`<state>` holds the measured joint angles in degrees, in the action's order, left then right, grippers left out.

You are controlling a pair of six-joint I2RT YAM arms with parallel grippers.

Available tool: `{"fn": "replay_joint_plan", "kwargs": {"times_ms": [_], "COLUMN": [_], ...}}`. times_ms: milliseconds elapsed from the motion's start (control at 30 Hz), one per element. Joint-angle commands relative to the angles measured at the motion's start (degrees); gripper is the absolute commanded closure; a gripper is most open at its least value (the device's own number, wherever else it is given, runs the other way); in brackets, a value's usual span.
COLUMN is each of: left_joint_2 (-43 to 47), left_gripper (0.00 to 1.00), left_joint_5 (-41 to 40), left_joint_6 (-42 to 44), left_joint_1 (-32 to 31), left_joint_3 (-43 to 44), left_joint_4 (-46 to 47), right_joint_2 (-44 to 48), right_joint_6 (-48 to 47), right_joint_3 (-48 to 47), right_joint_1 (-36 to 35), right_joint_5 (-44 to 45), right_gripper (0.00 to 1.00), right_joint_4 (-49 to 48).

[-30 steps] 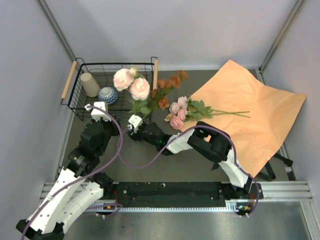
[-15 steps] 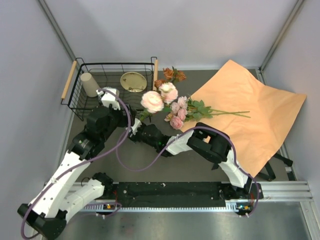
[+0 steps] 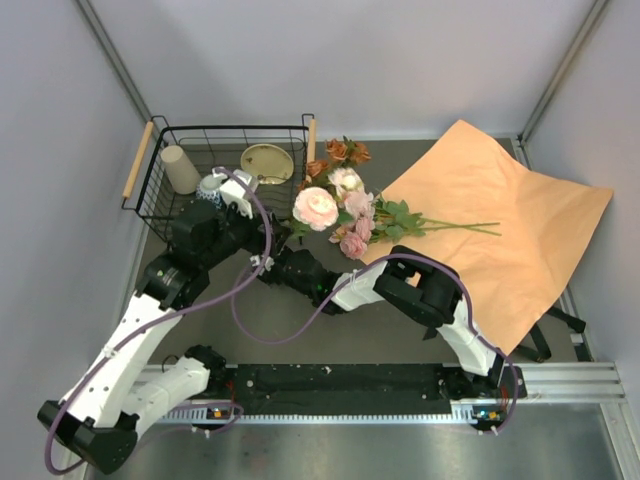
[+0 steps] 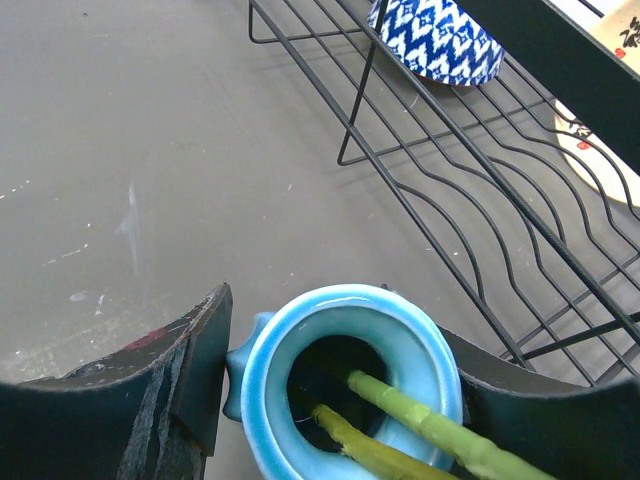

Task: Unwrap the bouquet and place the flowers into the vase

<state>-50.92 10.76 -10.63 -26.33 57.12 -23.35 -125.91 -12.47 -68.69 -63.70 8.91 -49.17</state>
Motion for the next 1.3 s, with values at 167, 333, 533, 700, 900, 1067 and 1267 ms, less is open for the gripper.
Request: {"fn": "replay_joint_plan", "kwargs": {"times_ms": [167,333,533,700,900,1067,1267], "left_joint_2": [10.8,8.9,-0.1,-4.5,-4.3,-3.8,1.8], "left_gripper": [0.25,0.17,0.19,0.24,0.58,0.95,1.00], "left_joint_5": [5.3,10.1,7.7,7.3,2.3,1.5,-5.3], "left_joint_6": [4.6,6.9,6.3,4.7,4.1,3.6,3.7], "left_joint_1": [0.0,0.0,0.0,0.0,0.0,0.0,0.0], "left_joint_3": [-3.9,-4.0,-0.4,1.5,1.1,0.8,-4.5], "left_joint_4": [-1.4,-0.9,1.5,6.1,8.3,9.8,12.9], "right_joint_2": [0.8,0.8,0.9,0.9,1.0,1.5,2.8], "right_joint_6": [-0.5,-0.4,-0.1,0.0,0.4,1.7,5.0], "right_joint_3": [-0.7,-0.8,-0.7,-0.6,-0.2,0.5,3.3], "right_joint_1": [-0.2,0.0,-0.1,-0.1,-0.1,0.0,1.0], "right_joint_5": [-0.1,-0.2,-0.3,-0.6,-1.5,-2.3,-3.5], "right_gripper": [0.80,0.80,0.80,0.80,0.78,0.71,0.57], "right_joint_4": [2.2,2.2,2.5,2.5,1.7,1.2,-1.2]}}
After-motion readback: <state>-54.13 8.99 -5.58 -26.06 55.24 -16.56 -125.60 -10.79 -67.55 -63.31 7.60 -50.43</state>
